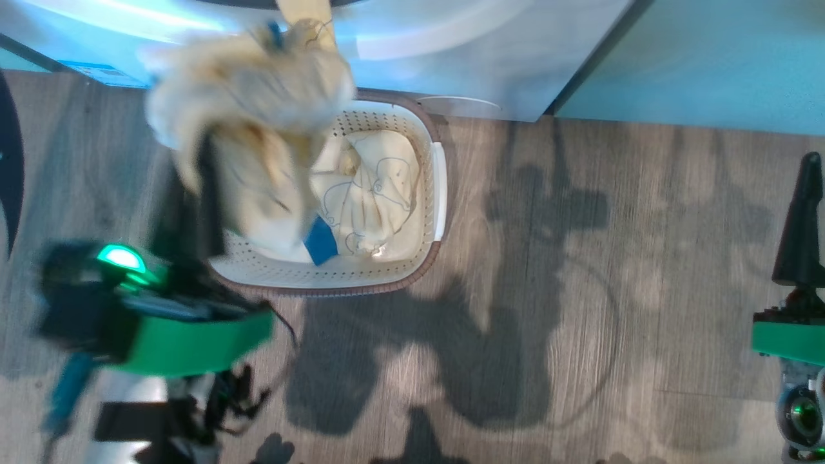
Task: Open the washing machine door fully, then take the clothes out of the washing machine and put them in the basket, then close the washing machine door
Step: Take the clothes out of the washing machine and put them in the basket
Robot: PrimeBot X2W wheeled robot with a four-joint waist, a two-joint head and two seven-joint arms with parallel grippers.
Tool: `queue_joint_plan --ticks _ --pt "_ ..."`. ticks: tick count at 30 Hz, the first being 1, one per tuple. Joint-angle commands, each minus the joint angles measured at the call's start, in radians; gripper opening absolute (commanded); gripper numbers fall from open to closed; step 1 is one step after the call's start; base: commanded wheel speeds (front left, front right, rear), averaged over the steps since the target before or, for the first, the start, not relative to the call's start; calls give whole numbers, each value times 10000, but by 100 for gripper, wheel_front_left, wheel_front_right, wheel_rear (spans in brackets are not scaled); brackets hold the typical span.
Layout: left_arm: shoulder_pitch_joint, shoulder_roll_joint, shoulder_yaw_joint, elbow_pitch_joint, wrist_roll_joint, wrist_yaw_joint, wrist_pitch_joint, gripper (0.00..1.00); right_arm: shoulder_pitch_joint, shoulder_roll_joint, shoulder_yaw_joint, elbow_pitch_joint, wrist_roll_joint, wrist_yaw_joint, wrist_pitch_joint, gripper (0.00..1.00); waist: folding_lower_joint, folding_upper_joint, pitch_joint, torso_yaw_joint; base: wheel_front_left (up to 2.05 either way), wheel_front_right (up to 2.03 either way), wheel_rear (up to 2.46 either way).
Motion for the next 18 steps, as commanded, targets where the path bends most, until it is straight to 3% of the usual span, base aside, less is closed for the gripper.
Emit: queue_joint_plan --ticks 1,10,18 --pt "230 53 63 196 -83 -95 -20 0 17 -144 249 -340 -74 -29 -53 100 0 -1 45 -44 0 0 0" --pt "-181 77 -438 4575 -541 -396 -20 0 -180 -144 423 -228 277 -29 -53 100 0 -1 498 -569 0 0 0" --pt "-2288 780 -872 9085 -818 -443 -20 0 -455 -144 608 -200 591 -29 -53 100 0 -1 1196 -1190 0 0 0"
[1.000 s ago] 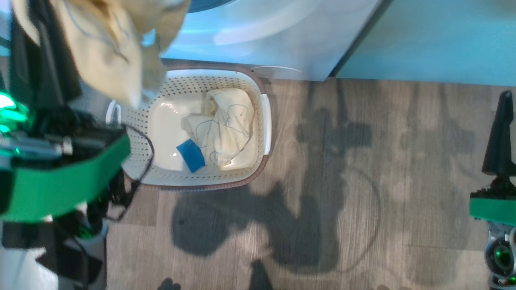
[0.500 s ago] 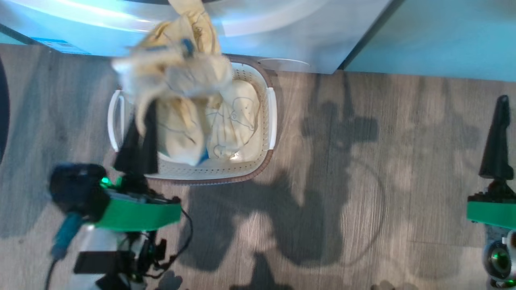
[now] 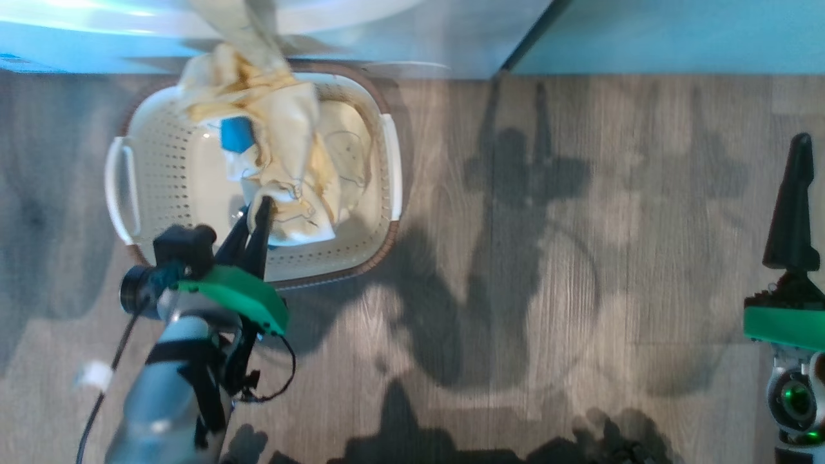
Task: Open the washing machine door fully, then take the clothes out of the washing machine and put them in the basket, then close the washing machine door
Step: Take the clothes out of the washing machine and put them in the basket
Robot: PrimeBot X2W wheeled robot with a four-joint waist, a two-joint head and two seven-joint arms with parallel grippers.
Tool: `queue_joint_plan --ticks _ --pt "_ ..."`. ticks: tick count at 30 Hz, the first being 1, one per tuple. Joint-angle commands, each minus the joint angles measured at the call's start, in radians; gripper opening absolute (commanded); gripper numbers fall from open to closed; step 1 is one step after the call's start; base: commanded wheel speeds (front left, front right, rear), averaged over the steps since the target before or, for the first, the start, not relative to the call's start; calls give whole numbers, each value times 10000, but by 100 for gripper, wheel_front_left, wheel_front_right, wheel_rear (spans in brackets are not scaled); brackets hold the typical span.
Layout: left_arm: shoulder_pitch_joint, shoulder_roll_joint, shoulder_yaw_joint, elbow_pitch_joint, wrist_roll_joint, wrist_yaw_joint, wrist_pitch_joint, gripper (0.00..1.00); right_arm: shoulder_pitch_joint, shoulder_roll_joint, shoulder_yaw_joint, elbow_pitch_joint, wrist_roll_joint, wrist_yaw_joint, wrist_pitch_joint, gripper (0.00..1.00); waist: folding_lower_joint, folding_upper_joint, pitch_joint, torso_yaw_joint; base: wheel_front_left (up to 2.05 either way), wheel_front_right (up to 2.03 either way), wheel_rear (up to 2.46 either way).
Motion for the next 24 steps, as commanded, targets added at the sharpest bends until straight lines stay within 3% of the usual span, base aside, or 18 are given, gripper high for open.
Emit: queue_joint_plan --ticks 1,8,9,10,11,24 --pt "-271 333 192 537 -161 -8 -34 0 -55 -141 227 -300 115 -29 -53 100 0 -1 257 -211 0 0 0" --pt "-2016 428 -149 3122 -806 -10 -34 0 -232 -141 297 -262 270 -29 -53 100 0 -1 584 -473 0 0 0" --pt "-2190 449 -177 3387 -890 -10 -34 8 -251 -141 315 -252 290 -29 -53 100 0 -1 607 -508 0 0 0" --pt "-2349 468 -233 3573 -958 -10 -34 46 -268 -141 321 -246 307 -29 -53 100 0 -1 627 -530 0 0 0" --pt "-2477 491 -296 3710 -1008 -10 -34 100 -281 -141 317 -243 320 -29 -53 100 0 -1 641 -546 0 0 0" --pt "-2354 579 -127 3042 -921 -11 -34 100 -323 -141 48 -208 213 -29 -53 100 0 -1 449 -279 0 0 0"
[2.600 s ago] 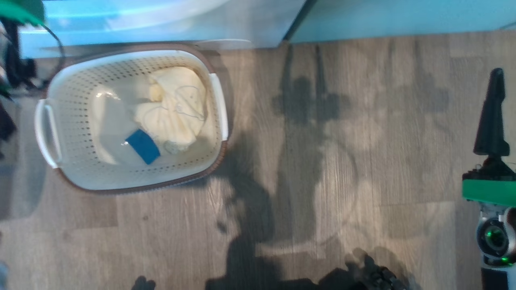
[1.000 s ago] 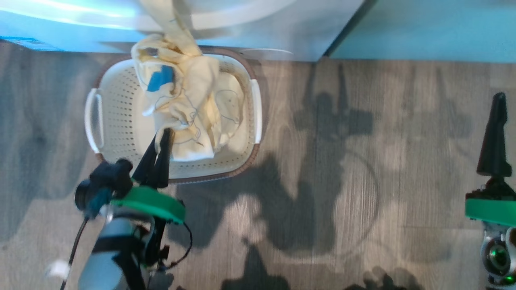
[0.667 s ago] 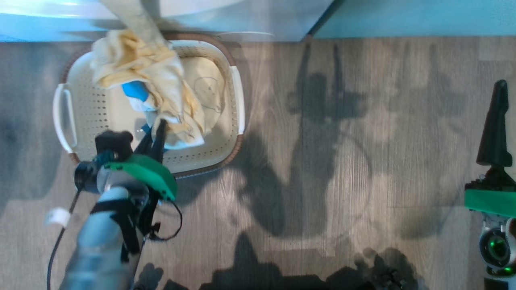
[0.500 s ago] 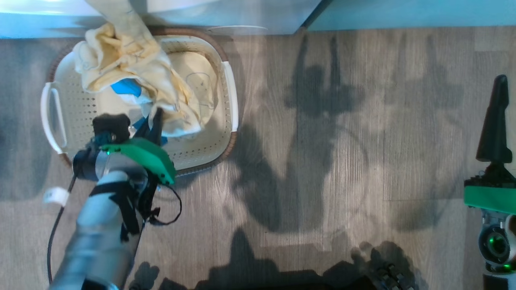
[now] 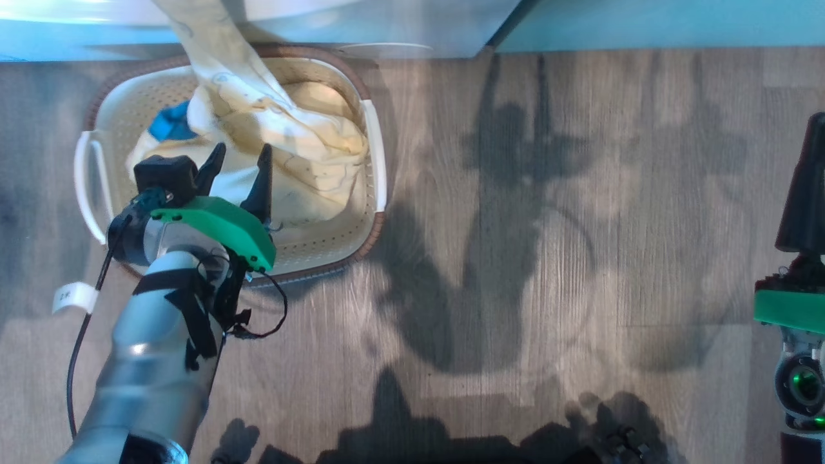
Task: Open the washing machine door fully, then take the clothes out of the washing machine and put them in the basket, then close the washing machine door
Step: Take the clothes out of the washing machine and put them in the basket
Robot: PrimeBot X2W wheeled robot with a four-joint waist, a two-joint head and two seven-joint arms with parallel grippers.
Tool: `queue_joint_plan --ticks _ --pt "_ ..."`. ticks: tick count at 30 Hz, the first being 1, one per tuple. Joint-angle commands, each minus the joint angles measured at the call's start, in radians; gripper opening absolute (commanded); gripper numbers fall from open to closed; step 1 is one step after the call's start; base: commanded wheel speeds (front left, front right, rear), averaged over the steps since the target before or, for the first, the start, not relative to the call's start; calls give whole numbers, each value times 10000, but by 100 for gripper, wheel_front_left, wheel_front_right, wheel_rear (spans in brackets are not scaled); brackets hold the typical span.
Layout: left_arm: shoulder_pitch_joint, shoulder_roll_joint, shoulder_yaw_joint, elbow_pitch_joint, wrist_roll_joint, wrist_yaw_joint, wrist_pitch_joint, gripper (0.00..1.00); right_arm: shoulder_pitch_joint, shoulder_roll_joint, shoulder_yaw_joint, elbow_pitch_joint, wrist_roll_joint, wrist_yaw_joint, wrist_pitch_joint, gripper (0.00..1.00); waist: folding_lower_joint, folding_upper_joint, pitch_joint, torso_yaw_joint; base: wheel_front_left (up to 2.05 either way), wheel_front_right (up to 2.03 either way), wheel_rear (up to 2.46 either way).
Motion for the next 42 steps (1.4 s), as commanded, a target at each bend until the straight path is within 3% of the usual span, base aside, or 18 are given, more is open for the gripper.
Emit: queue_joint_plan --ticks 1,15,23,35,42 --pt "475 295 320 -295 105 -7 -36 100 95 -143 124 -298 -110 -29 -53 100 -1 0 -88 88 0 0 0" --pt "2164 -435 1331 -3546 750 -7 -36 100 632 -143 -179 -183 -937 -29 -53 100 -1 0 -1554 991 0 0 0" --pt "2980 -669 1275 -4960 748 -7 -36 100 1163 -143 -36 28 -1359 -29 -53 100 -1 0 -2776 1439 0 0 0" --pt "4352 -567 842 -6414 1426 0 -36 100 1928 -143 447 453 -1304 -29 -53 100 -1 0 -4421 1314 0 0 0" --pt "5361 -573 770 -7095 1644 244 -28 100 2500 -143 697 699 -1160 -29 -53 100 -1 0 -5362 1194 0 0 0"
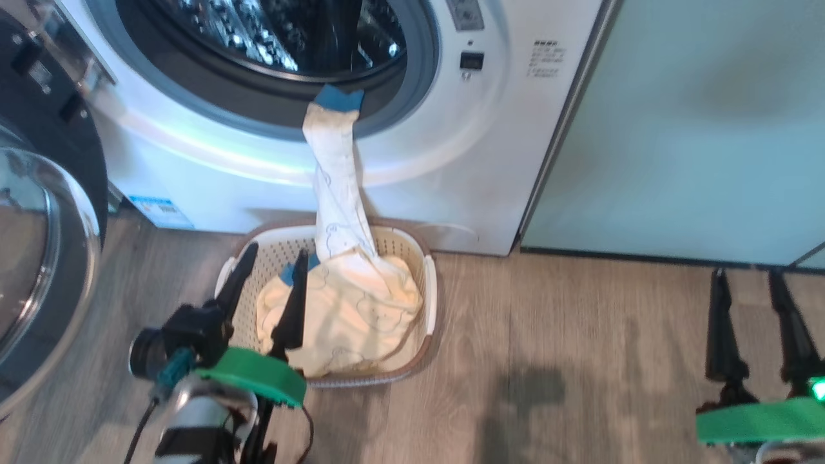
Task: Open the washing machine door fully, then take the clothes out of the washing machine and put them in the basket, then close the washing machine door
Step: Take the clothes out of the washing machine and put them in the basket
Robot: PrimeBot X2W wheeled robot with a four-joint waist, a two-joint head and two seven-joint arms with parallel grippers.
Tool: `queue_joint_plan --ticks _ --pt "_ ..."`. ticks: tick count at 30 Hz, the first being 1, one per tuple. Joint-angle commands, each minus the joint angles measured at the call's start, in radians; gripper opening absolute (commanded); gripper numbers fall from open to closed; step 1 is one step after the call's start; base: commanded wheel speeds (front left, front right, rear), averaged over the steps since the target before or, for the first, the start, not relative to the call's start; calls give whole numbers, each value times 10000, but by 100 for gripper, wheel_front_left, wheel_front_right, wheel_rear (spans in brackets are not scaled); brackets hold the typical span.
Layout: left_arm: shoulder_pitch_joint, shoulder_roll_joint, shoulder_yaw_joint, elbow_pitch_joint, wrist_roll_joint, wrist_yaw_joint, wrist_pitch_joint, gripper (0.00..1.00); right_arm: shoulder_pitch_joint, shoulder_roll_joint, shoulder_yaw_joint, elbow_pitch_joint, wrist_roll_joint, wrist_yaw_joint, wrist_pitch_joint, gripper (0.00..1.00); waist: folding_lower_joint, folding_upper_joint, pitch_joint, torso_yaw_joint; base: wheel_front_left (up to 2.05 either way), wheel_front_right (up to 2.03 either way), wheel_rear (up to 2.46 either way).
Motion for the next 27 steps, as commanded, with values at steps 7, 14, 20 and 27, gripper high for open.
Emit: queue_joint_plan --ticks 7,14,20,27 --pt "493 226 236 -782 38 196 200 100 296 -143 420 -193 87 -29 -53 100 2 -1 -727 -171 0 0 0" --pt "846 223 212 -1048 -20 342 371 100 478 -143 471 -204 72 -29 -53 100 2 -1 -911 -190 0 0 0" --pt "928 213 117 -1167 -55 417 421 100 526 -143 454 -245 46 -29 -53 100 2 -1 -882 -170 0 0 0" --pt "715 225 -33 -1148 -66 453 391 100 436 -143 405 -293 18 -29 -53 100 2 -1 -578 -68 0 0 0"
